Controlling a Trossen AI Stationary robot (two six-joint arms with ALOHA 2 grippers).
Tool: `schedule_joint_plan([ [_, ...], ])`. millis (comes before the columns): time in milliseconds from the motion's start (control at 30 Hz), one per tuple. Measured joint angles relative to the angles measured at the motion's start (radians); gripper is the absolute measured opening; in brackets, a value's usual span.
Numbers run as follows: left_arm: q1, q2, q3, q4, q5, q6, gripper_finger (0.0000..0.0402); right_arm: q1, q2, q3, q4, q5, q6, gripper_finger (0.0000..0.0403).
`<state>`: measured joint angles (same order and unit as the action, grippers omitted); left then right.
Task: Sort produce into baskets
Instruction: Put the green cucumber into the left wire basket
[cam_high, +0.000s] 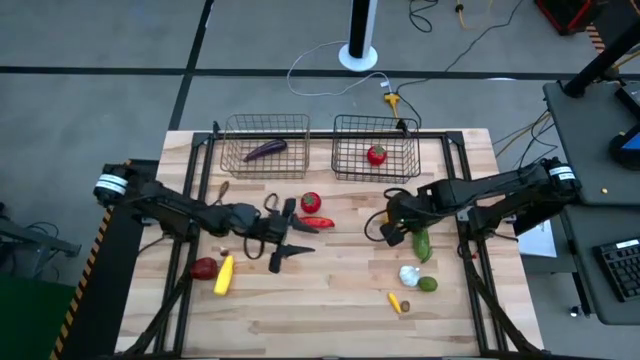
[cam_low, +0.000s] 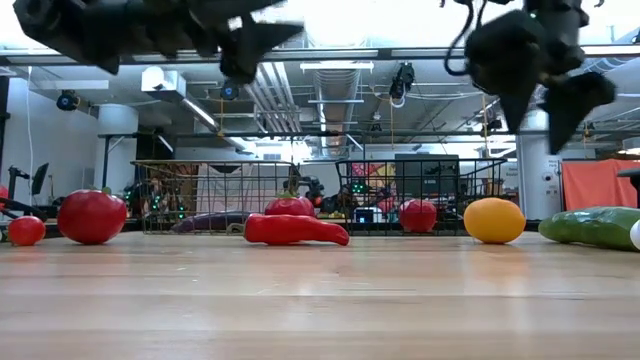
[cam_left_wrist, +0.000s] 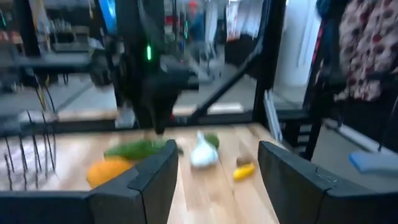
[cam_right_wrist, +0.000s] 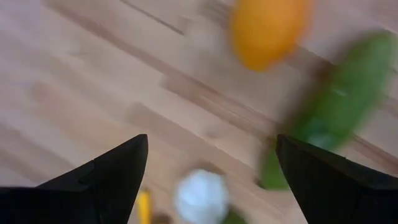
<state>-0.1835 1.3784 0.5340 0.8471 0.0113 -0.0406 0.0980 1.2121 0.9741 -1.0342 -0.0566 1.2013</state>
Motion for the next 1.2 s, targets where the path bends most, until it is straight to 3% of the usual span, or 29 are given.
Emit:
schedule_joint_plan([
  [267,0.028,-0.248,-0.076,-0.026,-0.005,0.005,0.0205,0.0,0.0,0.0,-0.226,-0.002,0.045,0.0345],
  [600,0.038,-0.468,-0.13,-0.223,-0.168,0.002,0.0205,0.0,0.0,-0.026,-0.24,0.031,0.046,0.0345],
  [933,0.038,-0.505,-0.138,-0.246,-0.187,-0.002,0.0205,0.0,0.0,-0.088,-0.228,0.032,0.059,0.0345],
  [1200,0.038,-0.504,-0.138,-0.264,-0.187,-0.002,0.0205,0.0,0.0,-0.195,-0.087,0.032,0.055,0.0345],
])
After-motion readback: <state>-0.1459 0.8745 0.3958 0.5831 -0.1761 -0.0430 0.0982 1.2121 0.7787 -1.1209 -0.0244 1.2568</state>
